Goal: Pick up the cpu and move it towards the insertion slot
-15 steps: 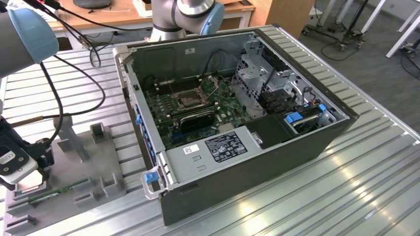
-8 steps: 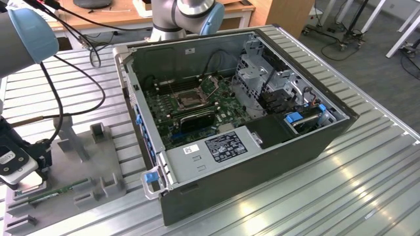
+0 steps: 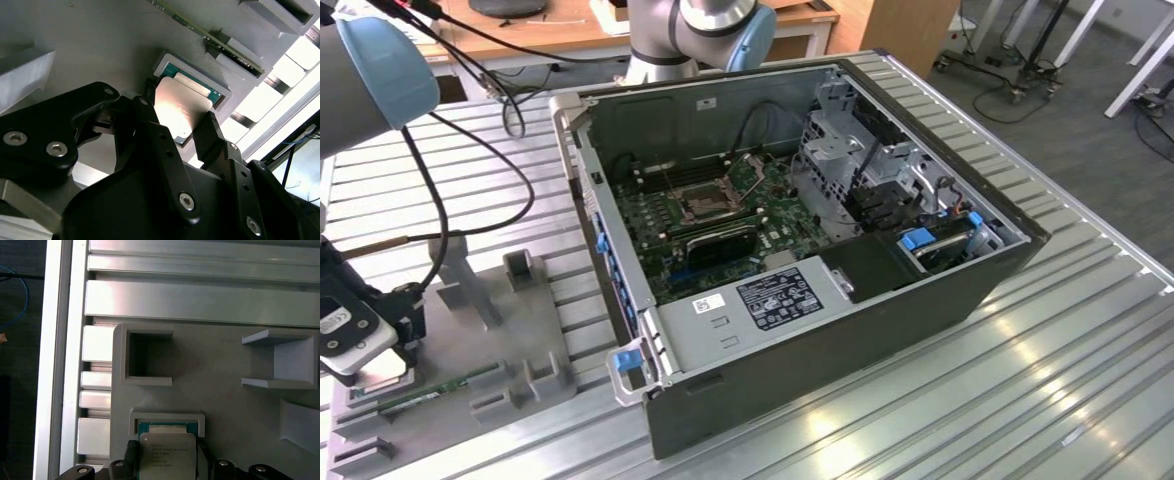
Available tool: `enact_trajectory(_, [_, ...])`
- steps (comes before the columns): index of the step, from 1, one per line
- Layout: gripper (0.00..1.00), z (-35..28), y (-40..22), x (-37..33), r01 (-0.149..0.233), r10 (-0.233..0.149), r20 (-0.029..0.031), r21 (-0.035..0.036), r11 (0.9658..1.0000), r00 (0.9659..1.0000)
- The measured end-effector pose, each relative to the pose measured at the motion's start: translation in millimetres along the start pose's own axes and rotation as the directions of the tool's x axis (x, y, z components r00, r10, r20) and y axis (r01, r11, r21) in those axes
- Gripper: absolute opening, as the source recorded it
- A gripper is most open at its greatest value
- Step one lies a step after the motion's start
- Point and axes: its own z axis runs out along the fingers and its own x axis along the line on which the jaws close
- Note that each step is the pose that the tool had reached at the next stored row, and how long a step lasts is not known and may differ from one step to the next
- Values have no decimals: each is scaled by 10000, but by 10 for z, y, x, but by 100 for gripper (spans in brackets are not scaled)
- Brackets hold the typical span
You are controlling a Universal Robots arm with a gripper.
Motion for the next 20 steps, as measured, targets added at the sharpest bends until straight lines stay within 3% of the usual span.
enact_trajectory(7, [55, -39, 0, 0, 0, 0, 1, 0, 10000, 10000])
enact_trajectory(20, [55, -232, 2, 0, 0, 0, 1, 0, 10000, 10000])
